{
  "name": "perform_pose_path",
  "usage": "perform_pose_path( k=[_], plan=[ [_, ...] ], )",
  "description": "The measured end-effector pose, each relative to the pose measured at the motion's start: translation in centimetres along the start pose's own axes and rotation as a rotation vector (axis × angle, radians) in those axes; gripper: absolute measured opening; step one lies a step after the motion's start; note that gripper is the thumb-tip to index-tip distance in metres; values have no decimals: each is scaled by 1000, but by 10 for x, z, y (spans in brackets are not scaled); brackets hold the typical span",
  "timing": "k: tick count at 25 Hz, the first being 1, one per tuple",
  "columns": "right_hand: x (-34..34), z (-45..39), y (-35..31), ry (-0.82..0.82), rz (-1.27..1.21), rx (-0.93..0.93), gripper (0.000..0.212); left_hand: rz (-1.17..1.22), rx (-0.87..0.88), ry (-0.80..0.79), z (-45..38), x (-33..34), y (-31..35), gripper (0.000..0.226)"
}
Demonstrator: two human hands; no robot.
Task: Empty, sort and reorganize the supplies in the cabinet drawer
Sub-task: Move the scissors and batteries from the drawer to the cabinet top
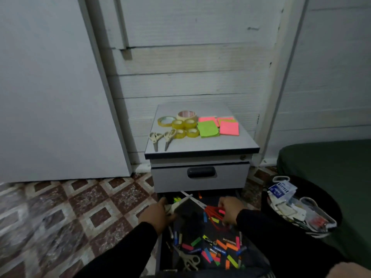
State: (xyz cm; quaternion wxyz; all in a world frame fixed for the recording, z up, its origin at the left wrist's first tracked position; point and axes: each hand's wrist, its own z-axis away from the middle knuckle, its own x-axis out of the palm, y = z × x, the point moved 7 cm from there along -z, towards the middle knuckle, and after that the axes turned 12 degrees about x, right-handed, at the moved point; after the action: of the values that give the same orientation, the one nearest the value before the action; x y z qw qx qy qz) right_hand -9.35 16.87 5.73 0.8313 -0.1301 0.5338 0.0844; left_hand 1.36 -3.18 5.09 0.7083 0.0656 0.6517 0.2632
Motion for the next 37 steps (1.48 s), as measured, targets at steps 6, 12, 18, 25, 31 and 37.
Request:
perform_pose_path(
  k=[6,12,18,25,31,37],
  plan=[
    [-53,28,-8,37,-20,36,40,-130,42,56,17,-57,16,16],
    [-97,37,-23,65,11,11,23,-70,30,206,13,-106,30,49],
    [-130,24,-47,113,-48,9,27,74,-66,270,0,-136,21,47],
    [-159,-9,-108,128,-149,-12,26,203,-126,314,-26,-162,-14,45],
    [-175,-47,-170,169,-235,-16,25,282,-141,411,-40,-183,-54,48],
    [-176,-76,-204,290,-383,-41,48,387,-168,455,-46,-183,-98,43]
  ],
)
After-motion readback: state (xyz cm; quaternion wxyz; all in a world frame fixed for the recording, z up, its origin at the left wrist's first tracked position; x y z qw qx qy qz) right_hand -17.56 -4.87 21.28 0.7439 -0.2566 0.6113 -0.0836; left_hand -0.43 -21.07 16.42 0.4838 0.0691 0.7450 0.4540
